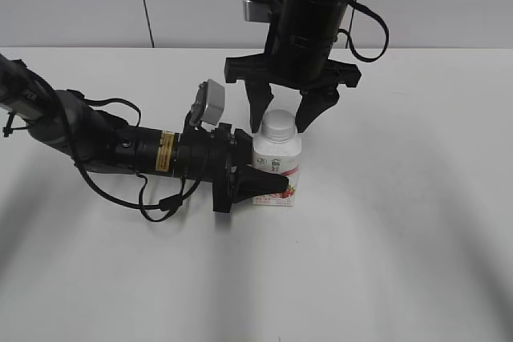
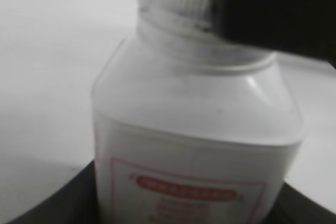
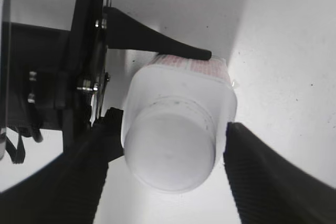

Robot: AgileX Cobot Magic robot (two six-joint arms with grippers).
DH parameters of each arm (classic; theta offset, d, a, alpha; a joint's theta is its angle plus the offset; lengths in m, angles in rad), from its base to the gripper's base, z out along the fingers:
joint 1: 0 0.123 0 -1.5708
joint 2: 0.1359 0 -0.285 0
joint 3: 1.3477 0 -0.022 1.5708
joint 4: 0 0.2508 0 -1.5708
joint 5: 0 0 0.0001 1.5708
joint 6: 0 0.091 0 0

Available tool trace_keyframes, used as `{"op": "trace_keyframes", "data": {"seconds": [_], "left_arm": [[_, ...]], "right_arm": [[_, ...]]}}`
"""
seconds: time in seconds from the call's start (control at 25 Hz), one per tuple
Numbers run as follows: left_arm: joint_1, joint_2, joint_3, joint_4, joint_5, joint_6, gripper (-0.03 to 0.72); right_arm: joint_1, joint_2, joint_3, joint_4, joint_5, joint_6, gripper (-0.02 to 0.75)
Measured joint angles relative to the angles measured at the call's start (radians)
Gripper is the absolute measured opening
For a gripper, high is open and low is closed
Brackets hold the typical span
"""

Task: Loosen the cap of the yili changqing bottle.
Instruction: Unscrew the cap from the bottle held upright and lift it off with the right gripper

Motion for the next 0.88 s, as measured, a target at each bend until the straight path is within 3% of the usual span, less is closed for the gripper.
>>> {"op": "trace_keyframes", "data": {"seconds": [0.16,0.36,0.64,0.88], "left_arm": [[0.0,0.0,0.0,0.0,0.0,0.0,0.403],[0.0,0.0,0.0,-0.001,0.0,-0.004,0.403],[0.0,0.0,0.0,0.0,0.0,-0.005,0.402],[0.0,0.0,0.0,0.001,0.0,-0.005,0.402]], "right_arm": [[0.0,0.0,0.0,-0.004,0.002,0.0,0.391],[0.0,0.001,-0.022,-0.014,0.01,-0.021,0.391],[0.0,0.001,-0.047,-0.03,0.008,-0.283,0.389],[0.0,0.001,-0.047,-0.082,0.007,-0.365,0.389]]}}
